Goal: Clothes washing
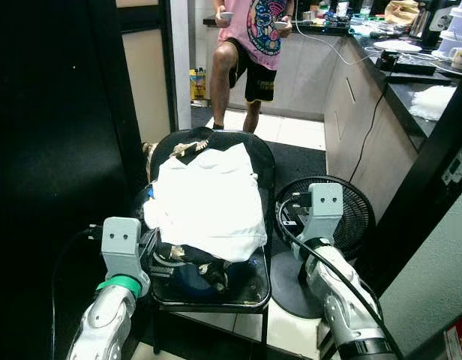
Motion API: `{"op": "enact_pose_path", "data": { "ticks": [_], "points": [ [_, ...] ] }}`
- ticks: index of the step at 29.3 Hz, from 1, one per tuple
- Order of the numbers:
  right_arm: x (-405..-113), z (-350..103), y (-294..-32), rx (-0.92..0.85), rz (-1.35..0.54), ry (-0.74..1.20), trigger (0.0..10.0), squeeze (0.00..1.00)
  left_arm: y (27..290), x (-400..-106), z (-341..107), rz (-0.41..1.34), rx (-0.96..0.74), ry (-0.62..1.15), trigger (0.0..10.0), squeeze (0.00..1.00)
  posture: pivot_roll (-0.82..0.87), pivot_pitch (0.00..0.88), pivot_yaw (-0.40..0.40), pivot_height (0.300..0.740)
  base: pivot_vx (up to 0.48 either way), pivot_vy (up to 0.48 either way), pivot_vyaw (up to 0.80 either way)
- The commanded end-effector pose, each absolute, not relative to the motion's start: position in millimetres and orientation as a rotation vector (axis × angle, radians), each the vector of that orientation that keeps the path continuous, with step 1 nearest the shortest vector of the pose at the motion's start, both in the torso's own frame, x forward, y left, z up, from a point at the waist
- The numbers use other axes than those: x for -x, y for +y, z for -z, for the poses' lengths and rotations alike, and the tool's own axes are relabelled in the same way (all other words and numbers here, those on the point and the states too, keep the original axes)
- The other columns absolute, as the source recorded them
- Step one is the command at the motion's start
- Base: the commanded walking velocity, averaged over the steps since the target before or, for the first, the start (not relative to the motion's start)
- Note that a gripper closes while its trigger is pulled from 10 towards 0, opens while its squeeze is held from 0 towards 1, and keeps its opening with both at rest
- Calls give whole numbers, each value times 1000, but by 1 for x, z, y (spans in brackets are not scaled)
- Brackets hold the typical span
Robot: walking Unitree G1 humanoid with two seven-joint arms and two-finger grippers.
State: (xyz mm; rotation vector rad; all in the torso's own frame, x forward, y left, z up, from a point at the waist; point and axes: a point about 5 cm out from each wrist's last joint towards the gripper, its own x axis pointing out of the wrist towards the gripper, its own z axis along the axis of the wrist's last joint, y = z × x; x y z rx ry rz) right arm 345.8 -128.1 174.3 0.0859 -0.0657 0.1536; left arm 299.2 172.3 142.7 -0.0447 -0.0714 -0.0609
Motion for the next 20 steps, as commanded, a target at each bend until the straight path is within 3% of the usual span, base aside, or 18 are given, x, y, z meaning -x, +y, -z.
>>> {"op": "enact_pose_path", "data": {
  "ticks": [1, 20],
  "points": [
    [-346, -175, -129, -75, -156, -59, 10000, 0, 171, -299, -139, 66, 62, -65, 10000, 0, 1, 19, 16, 740, 0, 0, 0],
    [-349, -179, -127, -54, -172, -57, 10000, 0, 167, -299, -144, 78, 81, -92, 10000, 0, 1, 30, 1, 740, 357, 0, 0]
  ]
}}
